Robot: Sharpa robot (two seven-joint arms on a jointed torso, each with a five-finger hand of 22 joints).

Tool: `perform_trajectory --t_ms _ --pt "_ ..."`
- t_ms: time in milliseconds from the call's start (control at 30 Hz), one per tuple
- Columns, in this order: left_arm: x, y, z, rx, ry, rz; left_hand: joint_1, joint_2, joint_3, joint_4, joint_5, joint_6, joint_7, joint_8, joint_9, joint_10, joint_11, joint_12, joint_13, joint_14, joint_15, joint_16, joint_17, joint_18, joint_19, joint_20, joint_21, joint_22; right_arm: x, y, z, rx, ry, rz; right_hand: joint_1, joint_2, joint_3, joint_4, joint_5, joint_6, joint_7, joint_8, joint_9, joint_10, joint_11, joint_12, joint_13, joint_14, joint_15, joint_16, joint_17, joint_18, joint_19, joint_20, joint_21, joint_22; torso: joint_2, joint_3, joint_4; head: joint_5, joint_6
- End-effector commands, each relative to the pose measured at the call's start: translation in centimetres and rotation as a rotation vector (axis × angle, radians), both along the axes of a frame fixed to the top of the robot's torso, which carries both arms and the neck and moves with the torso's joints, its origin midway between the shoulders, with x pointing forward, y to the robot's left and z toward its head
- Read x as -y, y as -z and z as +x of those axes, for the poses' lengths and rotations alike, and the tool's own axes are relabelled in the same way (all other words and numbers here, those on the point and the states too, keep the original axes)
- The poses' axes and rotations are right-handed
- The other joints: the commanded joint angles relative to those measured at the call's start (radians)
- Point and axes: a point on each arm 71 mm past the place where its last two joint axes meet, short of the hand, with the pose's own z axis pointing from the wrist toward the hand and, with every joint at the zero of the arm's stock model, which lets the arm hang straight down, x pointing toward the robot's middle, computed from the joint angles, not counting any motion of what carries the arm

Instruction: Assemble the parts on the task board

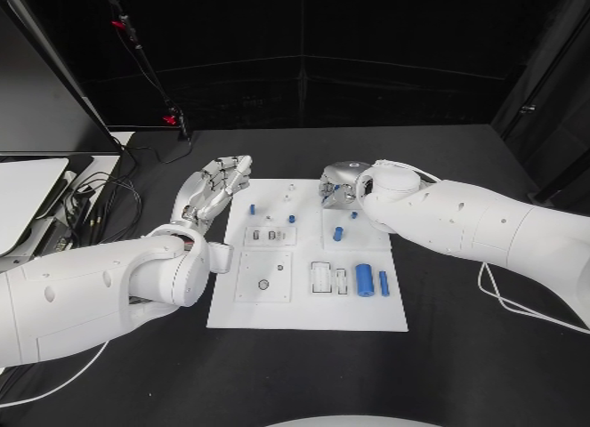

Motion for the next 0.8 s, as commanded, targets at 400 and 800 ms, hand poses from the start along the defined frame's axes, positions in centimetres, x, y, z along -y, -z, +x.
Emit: perform_trajectory --t_ms 400,800 --pt "0.19 -2.13 -0.69 0.301 0.039 -0.059 0.001 0.009 -0.006 -0.002 0.007 0.0 0.159 -0.005 0.0 0.006 -0.001 -0.007 0.0 -0.001 0.002 -0.006 0.001 0.008 -0.006 -0.001 -0.003 -0.001 -0.01 0.58 -0.17 -0.022 0.012 -0.047 0.032 0.013 -0.004 0.014 -0.001 0.06 0.001 -0.005 0.004 0.095 -0.022 -0.028 0.0 0.032 -0.013 -0.005 0.0 -0.012 -0.001 -0.011 -0.007 -0.001 0.001 0.0 0.0008 -0.003 -0.001" --pt "0.23 -2.09 -0.63 0.297 0.04 -0.059 0.003 0.012 -0.006 -0.002 0.01 0.0 0.159 -0.005 0.0 0.006 -0.001 -0.007 0.0 -0.001 0.003 -0.005 0.001 0.008 -0.007 -0.001 -0.003 -0.001 -0.05 0.46 -0.18 -0.003 0.011 -0.042 0.079 0.022 -0.006 0.009 -0.001 0.157 0.0 0.015 0.011 0.179 -0.048 -0.073 -0.001 0.035 -0.052 -0.008 0.001 -0.013 0.003 -0.047 -0.008 0.003 0.001 0.0003 0.0016 -0.004 -0.003"
